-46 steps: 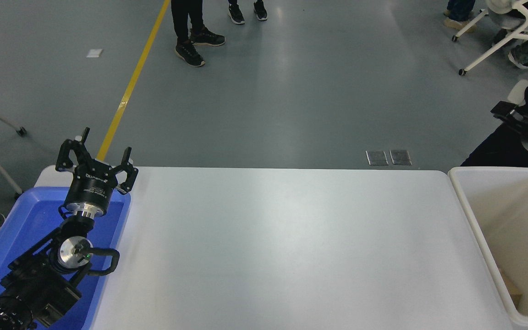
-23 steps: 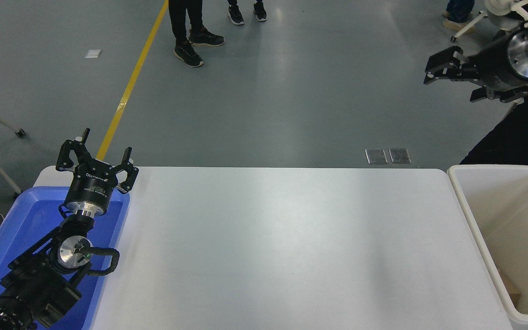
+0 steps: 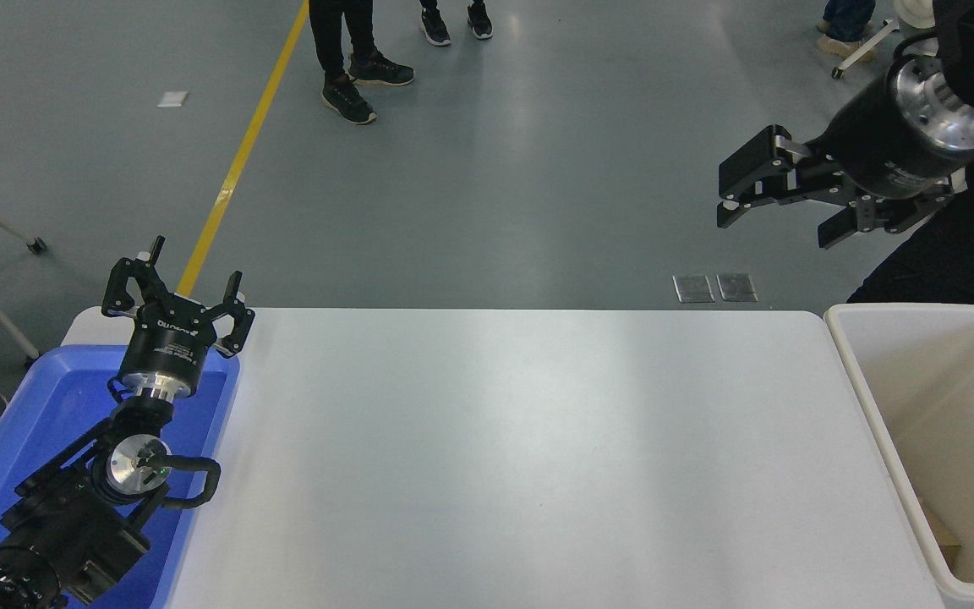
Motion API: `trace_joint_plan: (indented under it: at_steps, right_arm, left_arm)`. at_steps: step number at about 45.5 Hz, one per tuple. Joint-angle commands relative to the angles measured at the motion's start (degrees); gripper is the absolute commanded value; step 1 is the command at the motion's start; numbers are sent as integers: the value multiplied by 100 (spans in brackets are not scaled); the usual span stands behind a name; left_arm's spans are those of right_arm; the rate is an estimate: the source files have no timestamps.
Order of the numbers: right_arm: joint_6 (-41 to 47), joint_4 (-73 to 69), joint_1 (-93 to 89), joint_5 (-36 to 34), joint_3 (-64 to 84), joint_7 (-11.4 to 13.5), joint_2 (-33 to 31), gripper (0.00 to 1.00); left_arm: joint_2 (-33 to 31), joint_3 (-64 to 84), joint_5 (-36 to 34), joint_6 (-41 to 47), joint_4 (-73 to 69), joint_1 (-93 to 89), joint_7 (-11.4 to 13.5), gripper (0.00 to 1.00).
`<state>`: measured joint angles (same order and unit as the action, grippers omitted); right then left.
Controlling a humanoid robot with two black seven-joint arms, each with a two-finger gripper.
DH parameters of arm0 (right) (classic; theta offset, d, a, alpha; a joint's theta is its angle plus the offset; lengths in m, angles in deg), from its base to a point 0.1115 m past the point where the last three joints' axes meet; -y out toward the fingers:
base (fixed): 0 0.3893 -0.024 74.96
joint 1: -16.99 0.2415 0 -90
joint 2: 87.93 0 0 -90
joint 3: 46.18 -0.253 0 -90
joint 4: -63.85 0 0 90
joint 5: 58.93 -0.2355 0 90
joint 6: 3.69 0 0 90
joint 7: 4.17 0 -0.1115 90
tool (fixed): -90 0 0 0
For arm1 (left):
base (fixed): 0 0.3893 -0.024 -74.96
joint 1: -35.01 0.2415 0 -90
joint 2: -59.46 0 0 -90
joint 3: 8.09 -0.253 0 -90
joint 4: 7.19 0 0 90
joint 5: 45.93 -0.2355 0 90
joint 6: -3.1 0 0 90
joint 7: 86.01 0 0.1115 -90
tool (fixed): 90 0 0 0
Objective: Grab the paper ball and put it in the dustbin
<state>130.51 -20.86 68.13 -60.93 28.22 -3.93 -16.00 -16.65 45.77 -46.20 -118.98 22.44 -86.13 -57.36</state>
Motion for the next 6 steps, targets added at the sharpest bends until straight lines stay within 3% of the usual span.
trace_joint_plan:
  at_steps: [1,6]
  right_arm:
    - [80,-388,115,59,13,3,76,100]
    - [80,-388,80,77,13,3,76,100]
  left_arm:
    - [0,1,1,0,-1,2,0,98]
    - [0,1,1,0,-1,2,0,98]
